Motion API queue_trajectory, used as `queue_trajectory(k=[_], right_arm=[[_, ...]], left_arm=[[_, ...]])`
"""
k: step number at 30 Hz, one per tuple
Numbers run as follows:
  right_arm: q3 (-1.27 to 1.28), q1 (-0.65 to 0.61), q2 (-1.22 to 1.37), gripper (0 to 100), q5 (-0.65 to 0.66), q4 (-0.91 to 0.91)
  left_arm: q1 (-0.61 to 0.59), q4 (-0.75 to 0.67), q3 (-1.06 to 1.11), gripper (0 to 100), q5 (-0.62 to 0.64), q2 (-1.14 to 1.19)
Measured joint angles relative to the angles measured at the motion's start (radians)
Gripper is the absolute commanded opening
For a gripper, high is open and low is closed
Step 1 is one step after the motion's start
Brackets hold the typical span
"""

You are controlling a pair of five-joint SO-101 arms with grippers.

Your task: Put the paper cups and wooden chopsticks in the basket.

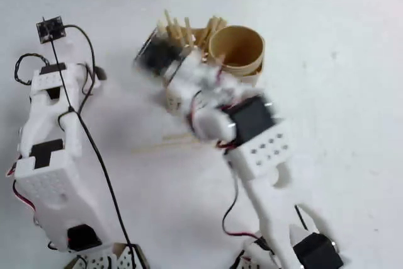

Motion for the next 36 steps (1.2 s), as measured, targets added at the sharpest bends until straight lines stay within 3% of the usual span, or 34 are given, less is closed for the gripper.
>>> queue_trajectory(k=[3, 10, 16, 29, 36], right_arm=[[0.187, -0.032, 0.0, 16.3, 0.11, -0.058], [0.528, -0.035, 0.051, 16.3, 0.235, -0.394], [0.486, -0.028, 0.288, 16.3, 0.249, -0.514], [0.216, 0.06, 0.644, 15.6, 0.252, -0.523], [0.199, 0.061, 0.671, 1.5, 0.23, -0.523]], left_arm=[[0.0, 0.0, 0.0, 28, 0.0, 0.0], [0.0, 0.0, 0.0, 28, 0.0, 0.0], [0.0, 0.0, 0.0, 28, 0.0, 0.0], [0.005, 0.0, 0.0, 28, 0.0, 0.0], [0.008, 0.0, 0.0, 28, 0.0, 0.0]])
